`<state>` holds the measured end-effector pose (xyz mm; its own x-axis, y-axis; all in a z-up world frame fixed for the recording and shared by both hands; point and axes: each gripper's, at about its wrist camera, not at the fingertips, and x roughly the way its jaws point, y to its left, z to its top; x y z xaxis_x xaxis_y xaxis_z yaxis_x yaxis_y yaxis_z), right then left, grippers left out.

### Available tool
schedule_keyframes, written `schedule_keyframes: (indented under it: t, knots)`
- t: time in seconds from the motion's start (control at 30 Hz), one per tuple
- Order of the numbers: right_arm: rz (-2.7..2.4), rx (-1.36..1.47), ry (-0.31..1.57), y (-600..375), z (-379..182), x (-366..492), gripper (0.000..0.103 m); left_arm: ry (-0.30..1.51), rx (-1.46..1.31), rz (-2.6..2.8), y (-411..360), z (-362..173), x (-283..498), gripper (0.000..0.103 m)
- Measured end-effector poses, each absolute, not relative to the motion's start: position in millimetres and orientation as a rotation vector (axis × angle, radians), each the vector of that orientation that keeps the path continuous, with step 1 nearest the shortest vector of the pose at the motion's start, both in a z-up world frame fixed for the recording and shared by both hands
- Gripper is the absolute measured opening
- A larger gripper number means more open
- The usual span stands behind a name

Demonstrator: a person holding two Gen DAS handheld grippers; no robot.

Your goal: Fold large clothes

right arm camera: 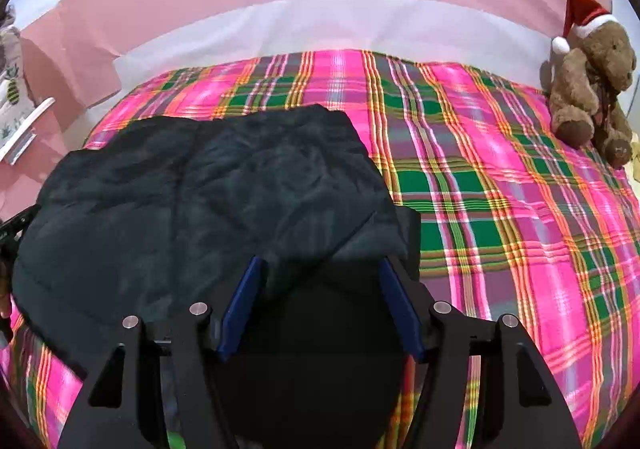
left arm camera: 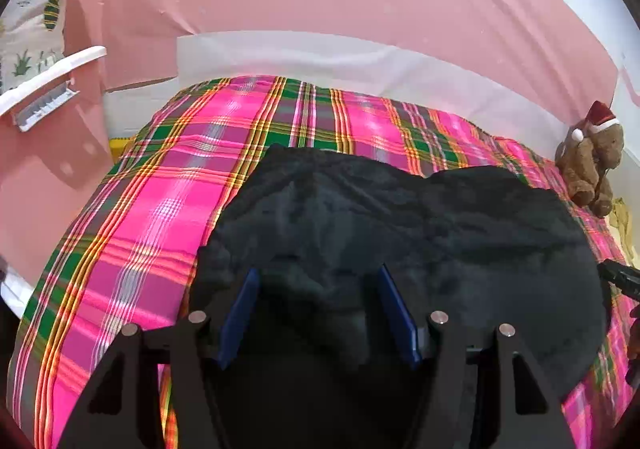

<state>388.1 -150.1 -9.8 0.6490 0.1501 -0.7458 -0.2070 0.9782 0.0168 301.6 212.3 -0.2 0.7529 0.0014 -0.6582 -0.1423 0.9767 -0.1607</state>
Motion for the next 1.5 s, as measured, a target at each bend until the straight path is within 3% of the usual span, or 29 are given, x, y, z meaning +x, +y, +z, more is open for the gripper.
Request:
schedule_keyframes:
  t: [0.4,0.67,0.93,1.5]
  knots:
    - [0.257,-0.069,0.768,-131,21,291,0.062,0.720,-0.185,0.043,142,19,200,0.065]
    - [0.260,-0.064,0.740,-127,33,215,0.062,0.700,-0.184,0.011,93,32,129,0.074]
    - [0.253,-0.071,0.736,-127,32,147,0.062,0.734,-0.175,0.010,57,29,73,0.074]
    - [0.274,-0.099,0.751,-120,26,90,0.062,0.737,-0.150,0.006,30,31,31,0.074]
